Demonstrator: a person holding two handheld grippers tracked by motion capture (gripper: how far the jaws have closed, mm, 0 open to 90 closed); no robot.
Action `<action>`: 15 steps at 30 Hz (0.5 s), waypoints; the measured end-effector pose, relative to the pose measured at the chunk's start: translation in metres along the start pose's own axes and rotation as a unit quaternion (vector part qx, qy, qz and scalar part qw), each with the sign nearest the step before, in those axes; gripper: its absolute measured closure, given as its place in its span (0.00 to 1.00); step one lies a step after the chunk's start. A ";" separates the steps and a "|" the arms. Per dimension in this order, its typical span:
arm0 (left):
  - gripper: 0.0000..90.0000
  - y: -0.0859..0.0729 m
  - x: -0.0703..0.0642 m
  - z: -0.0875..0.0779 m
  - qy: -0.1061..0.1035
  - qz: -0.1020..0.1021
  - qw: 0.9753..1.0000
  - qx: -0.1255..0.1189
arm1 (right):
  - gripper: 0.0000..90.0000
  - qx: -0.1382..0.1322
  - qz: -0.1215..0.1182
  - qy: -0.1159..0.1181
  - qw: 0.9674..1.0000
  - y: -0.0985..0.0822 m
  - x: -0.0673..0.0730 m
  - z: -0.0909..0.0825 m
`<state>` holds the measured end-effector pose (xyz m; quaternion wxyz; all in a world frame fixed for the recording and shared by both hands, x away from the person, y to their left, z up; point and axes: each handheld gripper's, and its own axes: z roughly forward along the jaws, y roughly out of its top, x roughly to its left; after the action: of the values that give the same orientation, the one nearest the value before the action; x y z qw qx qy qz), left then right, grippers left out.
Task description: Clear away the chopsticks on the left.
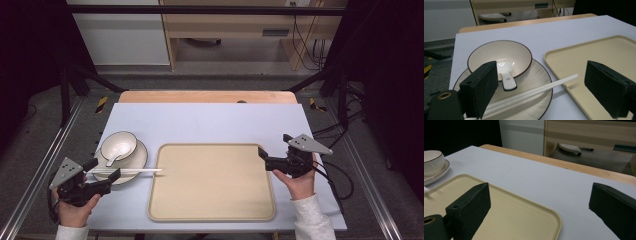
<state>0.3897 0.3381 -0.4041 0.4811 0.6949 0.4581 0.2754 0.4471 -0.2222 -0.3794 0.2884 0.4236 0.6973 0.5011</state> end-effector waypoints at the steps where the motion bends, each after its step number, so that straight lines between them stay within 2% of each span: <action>1: 0.13 -0.005 0.001 -0.001 0.000 0.001 1.000 0.009 | 0.05 0.002 0.000 0.003 1.000 0.000 0.001 0.001; 6: 0.16 -0.012 0.003 0.000 -0.005 0.006 1.000 0.027 | 0.05 0.007 -0.003 0.005 1.000 -0.001 0.004 0.003; 7: 0.16 -0.014 0.004 0.002 -0.005 0.014 0.999 0.040 | 0.05 0.012 -0.006 0.006 1.000 -0.002 0.005 0.004; 10: 0.17 -0.015 0.004 0.005 -0.002 0.023 0.998 0.052 | 0.05 0.014 -0.007 0.004 1.000 -0.003 0.005 0.006; 12: 0.18 -0.017 0.004 0.009 -0.002 0.029 0.997 0.065 | 0.05 0.019 -0.010 0.003 1.000 -0.004 0.006 0.007; 13: 0.18 -0.019 0.004 0.012 0.002 0.039 0.996 0.080 | 0.05 0.020 -0.010 0.005 1.000 -0.004 0.007 0.007; 14: 0.19 -0.019 0.004 0.012 0.002 0.039 0.996 0.080 | 0.05 0.020 -0.010 0.005 1.000 -0.004 0.007 0.007; 15: 0.20 -0.021 0.005 0.016 0.005 0.046 0.995 0.093 | 0.05 0.021 -0.010 0.004 1.000 -0.004 0.007 0.007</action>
<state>0.3969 0.3388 -0.4302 0.3992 0.7556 0.4511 0.2573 0.4487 -0.2136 -0.3854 0.2817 0.4208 0.7130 0.4850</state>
